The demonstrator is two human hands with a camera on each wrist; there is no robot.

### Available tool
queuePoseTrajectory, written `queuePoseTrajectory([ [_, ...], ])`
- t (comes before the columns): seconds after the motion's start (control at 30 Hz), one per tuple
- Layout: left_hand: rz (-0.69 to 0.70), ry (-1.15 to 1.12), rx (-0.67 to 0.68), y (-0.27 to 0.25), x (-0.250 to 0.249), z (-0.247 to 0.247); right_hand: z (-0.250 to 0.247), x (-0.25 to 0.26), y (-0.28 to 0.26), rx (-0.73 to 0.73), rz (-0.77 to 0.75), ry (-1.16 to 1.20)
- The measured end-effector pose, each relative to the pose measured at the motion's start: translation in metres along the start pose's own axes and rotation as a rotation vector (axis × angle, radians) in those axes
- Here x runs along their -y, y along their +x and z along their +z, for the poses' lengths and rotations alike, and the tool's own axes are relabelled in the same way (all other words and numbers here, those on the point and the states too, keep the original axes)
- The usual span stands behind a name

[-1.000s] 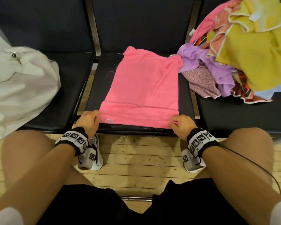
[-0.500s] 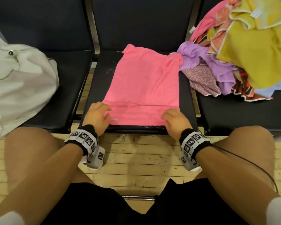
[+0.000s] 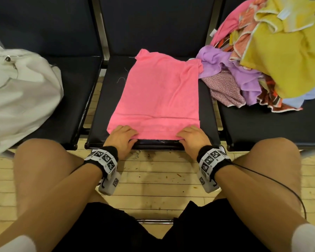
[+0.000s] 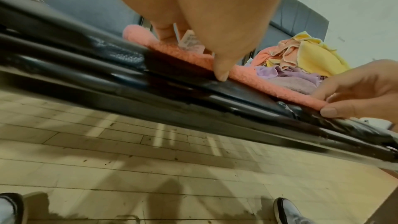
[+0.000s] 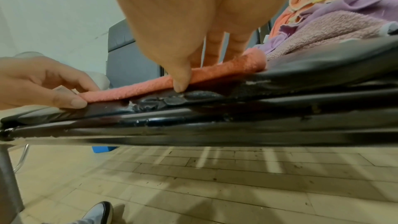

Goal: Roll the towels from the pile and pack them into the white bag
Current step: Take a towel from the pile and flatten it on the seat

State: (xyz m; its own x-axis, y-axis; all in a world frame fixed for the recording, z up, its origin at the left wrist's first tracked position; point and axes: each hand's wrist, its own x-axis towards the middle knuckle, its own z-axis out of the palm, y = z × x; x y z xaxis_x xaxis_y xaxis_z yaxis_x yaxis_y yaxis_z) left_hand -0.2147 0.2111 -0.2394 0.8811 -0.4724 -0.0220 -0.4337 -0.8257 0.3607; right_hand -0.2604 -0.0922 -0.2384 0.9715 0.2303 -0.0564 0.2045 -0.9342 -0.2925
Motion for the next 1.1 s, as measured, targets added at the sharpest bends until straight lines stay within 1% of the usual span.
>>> queuePoseTrajectory([
  [0.13, -0.024, -0.039, -0.020, 0.002, 0.000, -0.003, -0.004, -0.002, 0.001, -0.004, 0.034, 0.066],
  [0.33, -0.122, -0.078, 0.012, 0.002, -0.003, -0.015, -0.010, -0.002, 0.002, 0.105, 0.096, 0.116],
  [0.5, -0.174, -0.106, 0.008, 0.003, 0.000, -0.023, -0.009, -0.002, 0.003, 0.128, 0.127, 0.155],
  [0.67, -0.231, -0.110, 0.007, 0.005, 0.002, -0.026, -0.008, -0.004, 0.005, 0.072, 0.153, 0.186],
  [0.77, -0.239, -0.029, -0.009, 0.007, 0.004, -0.023, -0.008, -0.004, 0.004, -0.025, 0.128, 0.134],
  [0.87, -0.198, 0.112, -0.108, 0.009, 0.005, -0.020, -0.007, -0.002, 0.003, -0.112, 0.077, -0.060],
  [0.93, -0.113, 0.110, -0.161, 0.011, 0.000, -0.018, -0.008, 0.004, 0.003, -0.119, 0.022, -0.083],
  [0.97, -0.054, 0.089, -0.167, 0.011, -0.005, -0.015, -0.009, 0.007, 0.003, -0.103, 0.007, -0.076],
  [1.03, 0.048, 0.041, -0.136, 0.009, -0.013, -0.008, -0.013, 0.015, 0.003, -0.039, 0.014, -0.058],
  [1.1, 0.064, 0.035, -0.054, 0.007, -0.018, -0.001, -0.013, 0.020, 0.000, 0.029, 0.011, -0.047],
])
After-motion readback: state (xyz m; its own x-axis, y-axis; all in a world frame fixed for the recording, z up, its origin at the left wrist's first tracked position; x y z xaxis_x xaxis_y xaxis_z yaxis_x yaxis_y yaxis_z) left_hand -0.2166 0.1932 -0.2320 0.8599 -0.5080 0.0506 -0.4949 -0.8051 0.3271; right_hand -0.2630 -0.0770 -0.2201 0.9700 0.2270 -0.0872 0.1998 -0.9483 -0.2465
